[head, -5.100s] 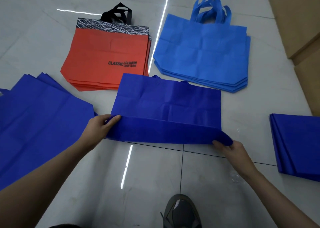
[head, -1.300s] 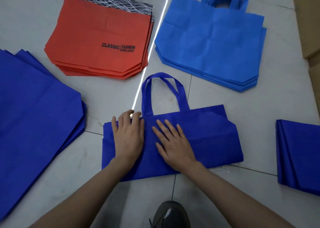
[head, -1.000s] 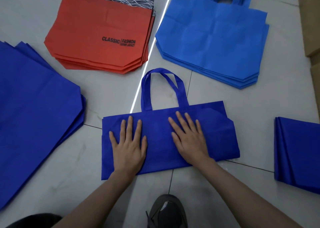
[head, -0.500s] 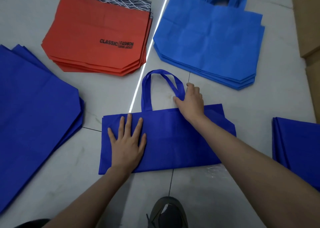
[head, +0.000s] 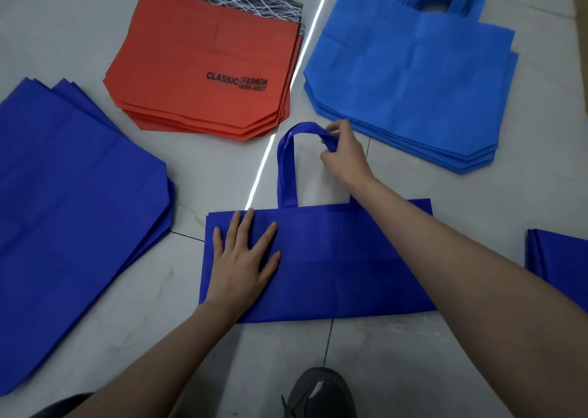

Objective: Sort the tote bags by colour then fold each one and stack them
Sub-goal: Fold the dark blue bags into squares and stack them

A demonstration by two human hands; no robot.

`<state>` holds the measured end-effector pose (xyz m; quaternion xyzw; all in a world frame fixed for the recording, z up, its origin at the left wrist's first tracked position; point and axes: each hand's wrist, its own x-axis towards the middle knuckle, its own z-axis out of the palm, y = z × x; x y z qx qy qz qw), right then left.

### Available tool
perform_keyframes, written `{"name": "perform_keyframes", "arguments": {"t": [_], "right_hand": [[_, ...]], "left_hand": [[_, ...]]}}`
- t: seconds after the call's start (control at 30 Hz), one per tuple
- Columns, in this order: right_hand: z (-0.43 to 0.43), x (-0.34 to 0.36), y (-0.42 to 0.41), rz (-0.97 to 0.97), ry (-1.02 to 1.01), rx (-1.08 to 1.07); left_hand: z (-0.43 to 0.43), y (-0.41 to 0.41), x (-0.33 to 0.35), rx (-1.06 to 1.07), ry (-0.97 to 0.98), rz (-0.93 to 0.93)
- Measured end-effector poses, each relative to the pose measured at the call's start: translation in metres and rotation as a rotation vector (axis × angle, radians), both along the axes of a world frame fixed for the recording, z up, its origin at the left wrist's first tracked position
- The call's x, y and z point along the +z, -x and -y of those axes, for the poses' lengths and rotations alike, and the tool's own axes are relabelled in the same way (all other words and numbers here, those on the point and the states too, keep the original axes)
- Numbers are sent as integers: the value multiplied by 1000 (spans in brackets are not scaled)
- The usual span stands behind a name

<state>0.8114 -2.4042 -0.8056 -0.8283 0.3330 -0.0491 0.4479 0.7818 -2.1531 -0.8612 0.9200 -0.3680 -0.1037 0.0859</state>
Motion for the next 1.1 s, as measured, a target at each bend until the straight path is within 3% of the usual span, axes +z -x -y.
{"name": "perform_keyframes", "arguments": {"t": [0.07,0.23,0.4,0.57,0.67,0.77,0.83,0.97,1.1], "right_hand": [[-5,20,10,117,-10,73],[-37,29,79,257,537,384],[-85,-22,175,208,885,347],[-111,-63,221,13,781,284],[-107,-66,219,39,690,256],[-101,-63,216,58,667,288],[-99,-64,216,54,698,323],[-91,-65,213,55,746,386],[-78,-61,202,112,843,535]], "left_hand": [[1,-1,3,-1,-1,-10],[6,-10,9,25,-13,28],[13,-13,20,118,-43,143],[19,-9,31,352,-110,33],[31,-16,40,339,91,-47],[60,-26,48,186,292,-440],[82,-30,48,147,217,-580],[107,-37,43,106,-65,-546],[103,-48,42,99,8,-618]]}}
